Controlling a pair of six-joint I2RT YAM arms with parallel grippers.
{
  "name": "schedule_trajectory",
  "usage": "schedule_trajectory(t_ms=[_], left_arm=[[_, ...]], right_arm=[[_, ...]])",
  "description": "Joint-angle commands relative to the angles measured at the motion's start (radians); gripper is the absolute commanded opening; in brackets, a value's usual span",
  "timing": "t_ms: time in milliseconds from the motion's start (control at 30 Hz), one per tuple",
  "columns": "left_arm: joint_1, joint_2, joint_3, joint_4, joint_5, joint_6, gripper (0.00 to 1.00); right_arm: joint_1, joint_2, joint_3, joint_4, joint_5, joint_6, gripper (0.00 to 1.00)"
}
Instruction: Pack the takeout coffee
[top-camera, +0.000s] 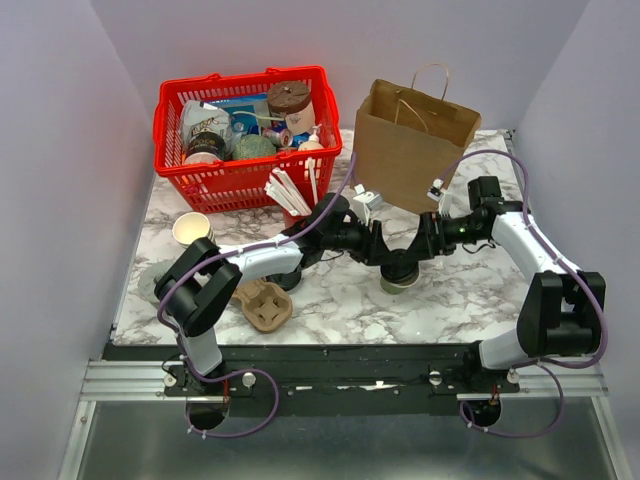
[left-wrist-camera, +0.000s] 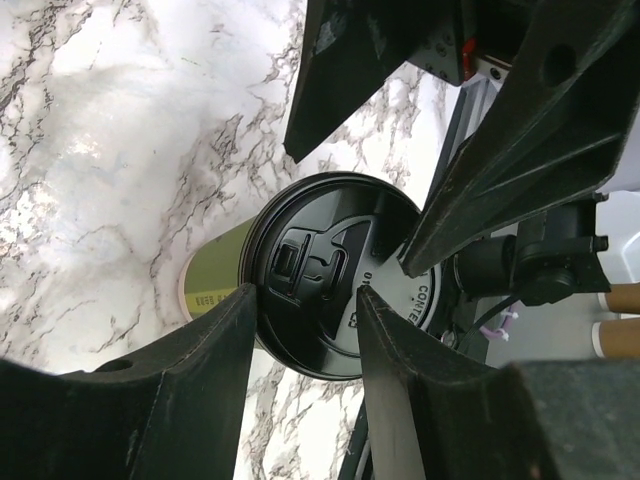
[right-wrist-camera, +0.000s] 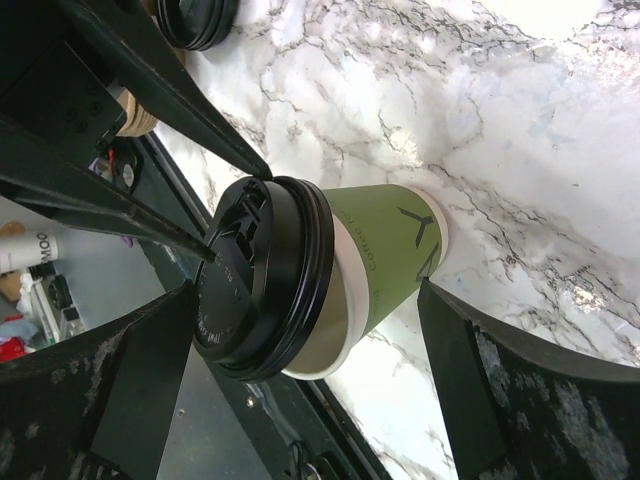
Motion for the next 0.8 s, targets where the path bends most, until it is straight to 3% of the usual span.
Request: schedule_trajectory(t_ms=[0,767], left_arm=[[-0.003,-0.022,0.023,-0.011,-0.021,0.026,0.52],[0.002,-0.037,0.039,-0.002,0.002,0.016,0.5]], right_arm=[[-0.002,-0.028,-0.003,-0.023,0.007,0.013,1.0],[-0.002,-0.003,0.019,-0.112,0.007,-0.051,1.0]])
